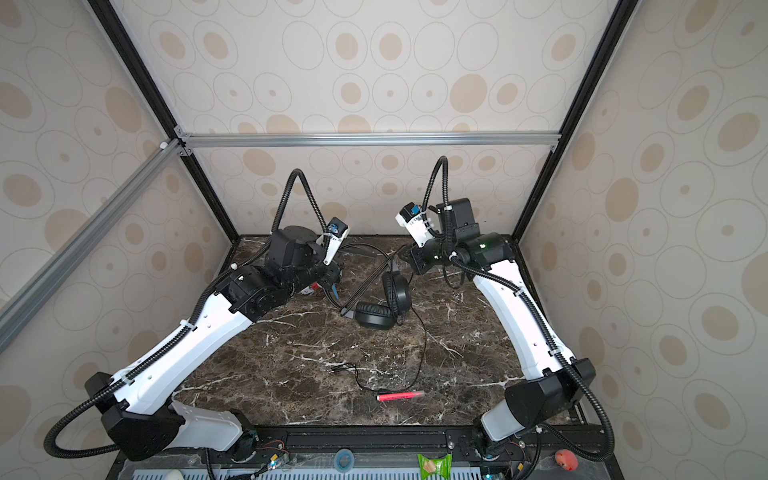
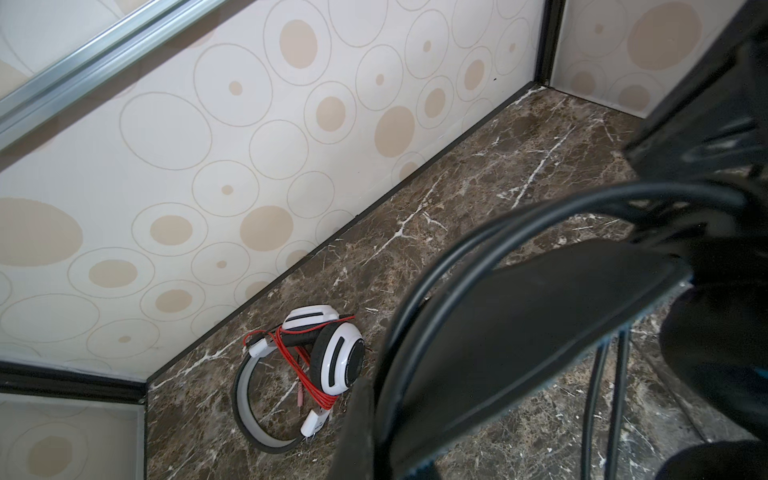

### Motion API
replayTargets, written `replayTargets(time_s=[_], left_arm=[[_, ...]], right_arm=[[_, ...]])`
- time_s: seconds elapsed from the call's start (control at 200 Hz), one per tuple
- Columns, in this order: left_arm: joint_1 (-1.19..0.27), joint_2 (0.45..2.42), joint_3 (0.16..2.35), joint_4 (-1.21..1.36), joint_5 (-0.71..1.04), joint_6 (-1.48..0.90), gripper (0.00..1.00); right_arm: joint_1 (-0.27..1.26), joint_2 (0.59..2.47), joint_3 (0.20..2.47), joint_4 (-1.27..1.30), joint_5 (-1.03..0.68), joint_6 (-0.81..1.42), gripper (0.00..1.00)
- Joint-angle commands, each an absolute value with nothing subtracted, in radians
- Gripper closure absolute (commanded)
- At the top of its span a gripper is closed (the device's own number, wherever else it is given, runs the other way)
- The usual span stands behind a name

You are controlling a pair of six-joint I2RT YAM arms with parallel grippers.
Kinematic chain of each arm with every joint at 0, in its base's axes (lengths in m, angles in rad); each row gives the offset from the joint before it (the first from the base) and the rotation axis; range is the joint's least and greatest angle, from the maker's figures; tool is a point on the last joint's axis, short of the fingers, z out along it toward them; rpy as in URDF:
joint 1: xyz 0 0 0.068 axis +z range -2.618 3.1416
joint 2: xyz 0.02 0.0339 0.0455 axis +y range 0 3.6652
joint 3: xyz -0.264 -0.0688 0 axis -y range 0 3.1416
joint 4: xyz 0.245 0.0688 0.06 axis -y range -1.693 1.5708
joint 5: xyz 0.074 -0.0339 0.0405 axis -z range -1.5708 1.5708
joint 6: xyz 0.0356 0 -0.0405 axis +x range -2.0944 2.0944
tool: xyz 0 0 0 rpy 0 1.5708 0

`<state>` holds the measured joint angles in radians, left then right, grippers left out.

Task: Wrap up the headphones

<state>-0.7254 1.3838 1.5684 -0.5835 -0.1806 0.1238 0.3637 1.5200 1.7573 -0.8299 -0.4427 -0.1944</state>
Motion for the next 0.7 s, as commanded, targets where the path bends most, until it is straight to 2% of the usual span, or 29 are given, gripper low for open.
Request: replayTargets(time_s=[0.0, 0.345, 0.695], left_arm=[[-0.731, 1.344, 1.652, -0.598, -0.111, 0.101, 1.0], [-0.73, 1.359, 1.753, -0.56, -0.04, 0.031, 1.0], [-0.731, 1.387, 1.869, -0.454, 0.052, -0.077, 1.0]], right_arm=[[0.337, 1.523, 1.728, -0.737, -0.467, -0.159, 0.9], [0.309, 1.485, 1.578, -0.573, -0.556, -0.06, 0.89], [0.302, 1.443, 1.458, -0.363, -0.629, 0.066, 0.83]])
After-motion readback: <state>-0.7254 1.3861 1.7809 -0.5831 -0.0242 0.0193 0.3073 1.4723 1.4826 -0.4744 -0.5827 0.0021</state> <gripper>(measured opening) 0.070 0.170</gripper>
